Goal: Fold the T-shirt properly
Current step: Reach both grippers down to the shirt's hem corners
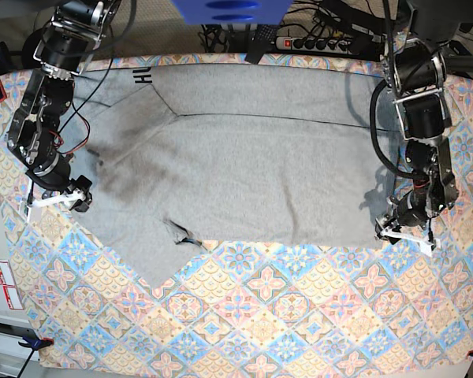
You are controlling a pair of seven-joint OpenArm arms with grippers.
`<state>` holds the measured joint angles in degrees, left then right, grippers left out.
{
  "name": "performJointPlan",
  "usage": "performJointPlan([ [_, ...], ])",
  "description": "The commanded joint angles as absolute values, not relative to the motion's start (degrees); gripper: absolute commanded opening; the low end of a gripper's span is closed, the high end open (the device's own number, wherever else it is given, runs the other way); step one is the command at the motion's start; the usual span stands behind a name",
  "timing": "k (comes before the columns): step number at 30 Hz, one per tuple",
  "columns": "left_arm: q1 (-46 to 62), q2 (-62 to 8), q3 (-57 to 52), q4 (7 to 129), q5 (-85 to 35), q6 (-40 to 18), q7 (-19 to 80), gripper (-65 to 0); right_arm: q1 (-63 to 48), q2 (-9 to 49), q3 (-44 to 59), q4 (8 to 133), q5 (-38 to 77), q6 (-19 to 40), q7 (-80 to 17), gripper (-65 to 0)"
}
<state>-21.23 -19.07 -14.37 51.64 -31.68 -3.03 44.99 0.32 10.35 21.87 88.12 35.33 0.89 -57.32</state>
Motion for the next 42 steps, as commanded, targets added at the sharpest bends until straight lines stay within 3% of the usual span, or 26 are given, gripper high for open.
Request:
performJointPlan([
  [1,-23.52,-20.53,-13.14,50.51,-31.69,-3.03,42.51,-32.7,1.01,11.21,22.29,88.48,35.74,1.10,-56.48,-38.3],
  [7,-27.91,-20.53,-7.08,39.87,-31.78,-3.03,33.71,-32.8,1.80,11.03,22.29,87.52,35.74,1.10,-56.40,-38.3],
  [21,-28.62,-19.38,0.13,33.01,-31.78,-3.03,26.07,-32.7,1.80,11.03,22.37,87.69,35.74,1.10,-56.40,-38.3],
  [42,-25.63,-22.90,-0.22,38.73,-31.96,-2.95,26.07,-32.8,1.80,10.86,22.20,87.69,35.82,1.10,-56.40,-38.3],
])
